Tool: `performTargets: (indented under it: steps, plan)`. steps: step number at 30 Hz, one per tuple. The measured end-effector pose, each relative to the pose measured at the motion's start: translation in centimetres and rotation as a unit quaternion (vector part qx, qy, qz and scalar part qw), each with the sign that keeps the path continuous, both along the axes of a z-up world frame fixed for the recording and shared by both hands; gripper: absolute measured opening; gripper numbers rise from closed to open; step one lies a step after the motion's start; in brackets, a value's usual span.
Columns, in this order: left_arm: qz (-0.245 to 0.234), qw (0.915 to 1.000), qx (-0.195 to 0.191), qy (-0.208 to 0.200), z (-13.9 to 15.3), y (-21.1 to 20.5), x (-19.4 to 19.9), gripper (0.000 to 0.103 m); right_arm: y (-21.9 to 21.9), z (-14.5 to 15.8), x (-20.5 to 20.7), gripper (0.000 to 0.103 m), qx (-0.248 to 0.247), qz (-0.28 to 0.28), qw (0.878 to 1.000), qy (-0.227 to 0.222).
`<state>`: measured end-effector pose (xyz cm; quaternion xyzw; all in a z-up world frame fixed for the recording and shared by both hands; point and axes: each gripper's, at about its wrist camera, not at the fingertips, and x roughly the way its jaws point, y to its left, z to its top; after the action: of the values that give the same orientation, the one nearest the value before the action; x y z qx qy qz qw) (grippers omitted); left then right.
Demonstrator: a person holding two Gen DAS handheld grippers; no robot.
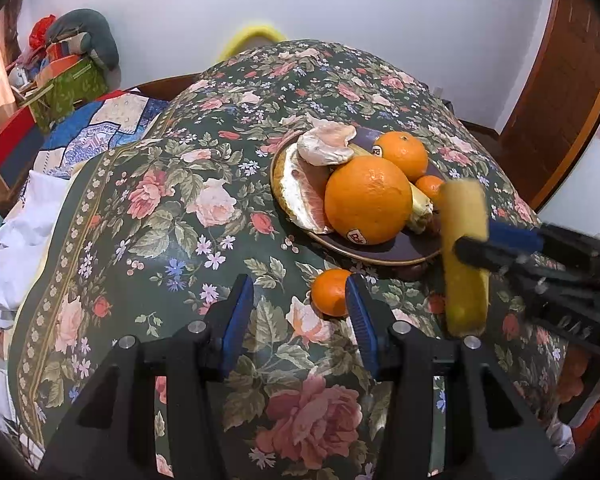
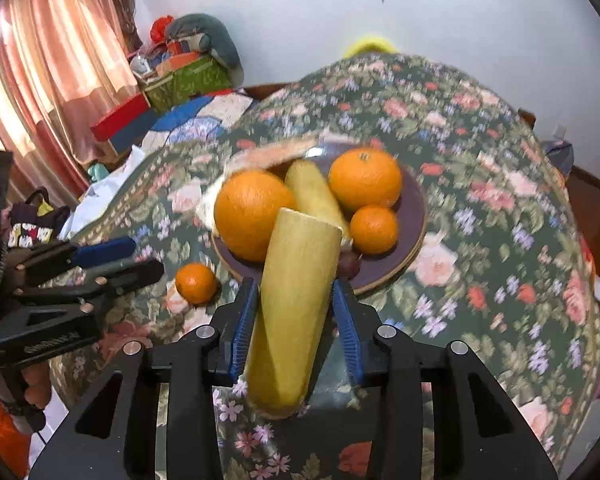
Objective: Organize fruits
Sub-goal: 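Grasp the corn cob on the plate with the right gripper and lift it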
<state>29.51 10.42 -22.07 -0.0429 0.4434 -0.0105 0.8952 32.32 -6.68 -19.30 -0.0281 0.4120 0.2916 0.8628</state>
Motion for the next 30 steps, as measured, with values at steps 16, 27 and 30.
performTargets:
  steps: [16,27,30]
  plan:
    - [-0.005,0.9998,-0.020,0.000,-1.2,1.0,1.0,0.048,4.0,2.8,6.3,0.028,-0.040,0.007,0.997,-0.064]
    - [-0.008,0.9997,-0.021,0.001,-1.5,1.2,1.4,0.048,4.0,2.3,5.5,0.025,-0.020,0.021,0.999,-0.041]
    - [-0.009,0.9997,-0.021,0.000,-1.3,1.0,1.2,0.048,3.3,2.3,4.3,0.025,-0.016,0.025,0.999,-0.035]
